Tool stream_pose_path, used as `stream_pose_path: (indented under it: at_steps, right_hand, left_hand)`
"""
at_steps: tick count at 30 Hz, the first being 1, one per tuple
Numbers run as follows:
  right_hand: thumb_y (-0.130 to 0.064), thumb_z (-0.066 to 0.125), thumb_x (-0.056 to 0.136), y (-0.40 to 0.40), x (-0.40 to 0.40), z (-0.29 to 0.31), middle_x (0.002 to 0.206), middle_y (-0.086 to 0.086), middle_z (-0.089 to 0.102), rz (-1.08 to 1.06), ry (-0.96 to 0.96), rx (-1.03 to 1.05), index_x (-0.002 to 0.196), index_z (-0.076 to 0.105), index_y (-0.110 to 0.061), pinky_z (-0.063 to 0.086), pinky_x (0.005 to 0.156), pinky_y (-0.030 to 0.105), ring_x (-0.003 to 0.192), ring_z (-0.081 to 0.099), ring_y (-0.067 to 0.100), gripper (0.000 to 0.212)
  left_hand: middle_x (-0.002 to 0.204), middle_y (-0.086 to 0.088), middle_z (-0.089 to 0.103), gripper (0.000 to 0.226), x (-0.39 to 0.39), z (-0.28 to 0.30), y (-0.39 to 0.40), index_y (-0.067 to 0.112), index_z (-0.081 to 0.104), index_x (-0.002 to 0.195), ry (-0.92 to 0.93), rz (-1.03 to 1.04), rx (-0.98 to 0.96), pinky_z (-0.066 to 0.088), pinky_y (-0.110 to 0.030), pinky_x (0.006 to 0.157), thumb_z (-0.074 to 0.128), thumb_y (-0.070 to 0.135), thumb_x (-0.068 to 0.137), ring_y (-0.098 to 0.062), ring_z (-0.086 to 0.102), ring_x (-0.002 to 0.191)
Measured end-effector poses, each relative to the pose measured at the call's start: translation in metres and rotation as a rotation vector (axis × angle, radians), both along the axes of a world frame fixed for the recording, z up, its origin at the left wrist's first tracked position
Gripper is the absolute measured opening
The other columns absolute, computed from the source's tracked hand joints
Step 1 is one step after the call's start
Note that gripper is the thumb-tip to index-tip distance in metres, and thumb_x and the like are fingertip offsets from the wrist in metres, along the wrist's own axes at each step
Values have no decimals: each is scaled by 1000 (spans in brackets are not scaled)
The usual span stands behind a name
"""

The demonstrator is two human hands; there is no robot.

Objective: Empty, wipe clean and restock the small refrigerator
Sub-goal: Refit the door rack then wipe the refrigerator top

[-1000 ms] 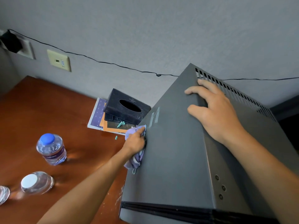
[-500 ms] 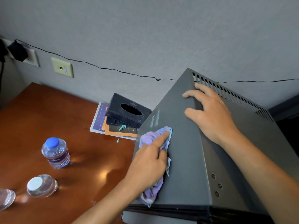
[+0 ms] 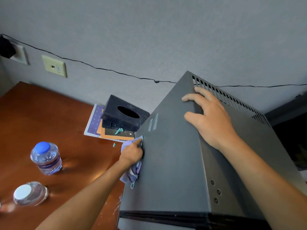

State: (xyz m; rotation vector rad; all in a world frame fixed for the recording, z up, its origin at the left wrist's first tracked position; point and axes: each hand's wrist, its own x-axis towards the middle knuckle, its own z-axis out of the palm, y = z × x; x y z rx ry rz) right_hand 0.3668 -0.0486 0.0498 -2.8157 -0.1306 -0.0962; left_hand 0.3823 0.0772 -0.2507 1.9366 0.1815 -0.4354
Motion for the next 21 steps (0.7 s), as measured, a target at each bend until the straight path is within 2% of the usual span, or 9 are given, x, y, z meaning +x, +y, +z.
stream_pose_path:
  at_steps: [2,4,6,8,11,14,17,19,21]
  right_hand:
    - [-44,52,67,0,0,0,157,-26,31,0,-1,5,118,61,-48,27,120,44,146,28,6,51]
    - [-44,52,67,0,-1,0,157,-26,31,1,-2,2,117,61,-48,27,119,44,146,28,6,51]
    - [-44,52,67,1,-1,0,157,-26,32,-3,-3,-2,118,61,-48,27,118,43,146,28,6,52]
    - [-45,52,67,1,-1,0,157,-25,32,-2,-10,-6,118,61,-47,28,118,44,146,29,6,52]
    - [-45,52,67,1,-2,-1,157,-24,32,1,-13,-5,119,61,-47,28,118,43,146,28,6,53]
    - [-44,52,67,0,-1,-1,157,-24,32,8,-19,-6,119,62,-46,29,118,44,146,28,6,53]
    - [-43,52,67,0,-1,-1,158,-23,32,10,-23,-7,120,62,-44,28,118,42,146,27,5,54]
    - [-43,51,67,0,-1,-1,158,-24,31,18,-19,-9,120,62,-45,26,118,39,146,25,3,54]
    - [-44,51,67,0,-1,-1,157,-26,31,16,-17,-9,120,61,-45,26,117,38,146,26,3,53]
  left_hand:
    - [139,8,63,68,2,5,-2,37,62,135,-49,28,-35,45,-32,110,36,25,74,-22,58,127]
    - [129,9,67,62,-4,45,1,40,65,128,-129,55,-102,48,-28,104,36,22,77,-22,61,120]
    - [137,7,62,58,-8,86,-1,42,57,140,-194,26,-138,41,-20,100,39,17,90,-21,57,127]
    - [144,4,58,58,-20,120,-3,46,44,150,-251,-8,-126,38,-20,96,41,17,100,-22,53,130]
    - [131,1,66,58,-43,143,0,54,37,151,-310,-27,-143,46,-28,91,40,21,102,-26,59,116]
    - [120,3,69,59,-42,136,0,53,37,151,-309,-20,-143,47,-28,89,41,20,102,-23,61,109]
    - [132,11,57,57,-26,113,0,42,45,150,-257,-10,-129,33,-14,89,42,15,100,-14,52,120]
    - [133,5,61,54,-12,81,1,33,58,142,-198,-16,-126,33,-12,90,43,17,92,-18,55,126]
    - [131,0,67,62,0,44,3,27,66,132,-113,-10,-92,38,-14,94,38,25,77,-23,59,124]
